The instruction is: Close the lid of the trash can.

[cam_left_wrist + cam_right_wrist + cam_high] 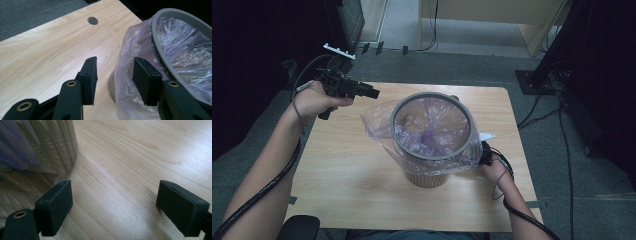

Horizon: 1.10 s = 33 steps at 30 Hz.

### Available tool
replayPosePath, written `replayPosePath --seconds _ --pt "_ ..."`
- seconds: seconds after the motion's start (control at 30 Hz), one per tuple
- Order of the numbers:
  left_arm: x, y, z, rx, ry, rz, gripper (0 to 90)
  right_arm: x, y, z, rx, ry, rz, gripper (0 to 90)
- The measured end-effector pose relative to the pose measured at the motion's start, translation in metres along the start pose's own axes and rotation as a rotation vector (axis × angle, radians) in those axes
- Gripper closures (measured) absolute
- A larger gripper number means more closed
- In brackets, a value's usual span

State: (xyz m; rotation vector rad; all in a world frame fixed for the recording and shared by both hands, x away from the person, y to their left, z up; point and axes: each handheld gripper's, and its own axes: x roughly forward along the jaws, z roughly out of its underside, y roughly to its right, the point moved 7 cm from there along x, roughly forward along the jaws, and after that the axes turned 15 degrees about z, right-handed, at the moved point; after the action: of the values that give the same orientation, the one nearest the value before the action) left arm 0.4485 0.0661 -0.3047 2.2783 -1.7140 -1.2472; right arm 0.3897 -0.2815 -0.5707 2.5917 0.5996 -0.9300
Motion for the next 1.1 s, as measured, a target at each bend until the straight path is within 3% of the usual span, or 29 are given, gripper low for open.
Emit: replayPosePath --seconds 0.97,1.1 --pt "-0.019 -0.046 0.044 -0.078 0.089 -0.077 45.5 0.0 0.0 0.0 0.001 0.0 0.0 13.2" --pt "-0.018 -0.052 0.052 -0.068 0.084 -0.106 45.1 0.0 0.0 0.0 0.001 0.0 0.0 13.2"
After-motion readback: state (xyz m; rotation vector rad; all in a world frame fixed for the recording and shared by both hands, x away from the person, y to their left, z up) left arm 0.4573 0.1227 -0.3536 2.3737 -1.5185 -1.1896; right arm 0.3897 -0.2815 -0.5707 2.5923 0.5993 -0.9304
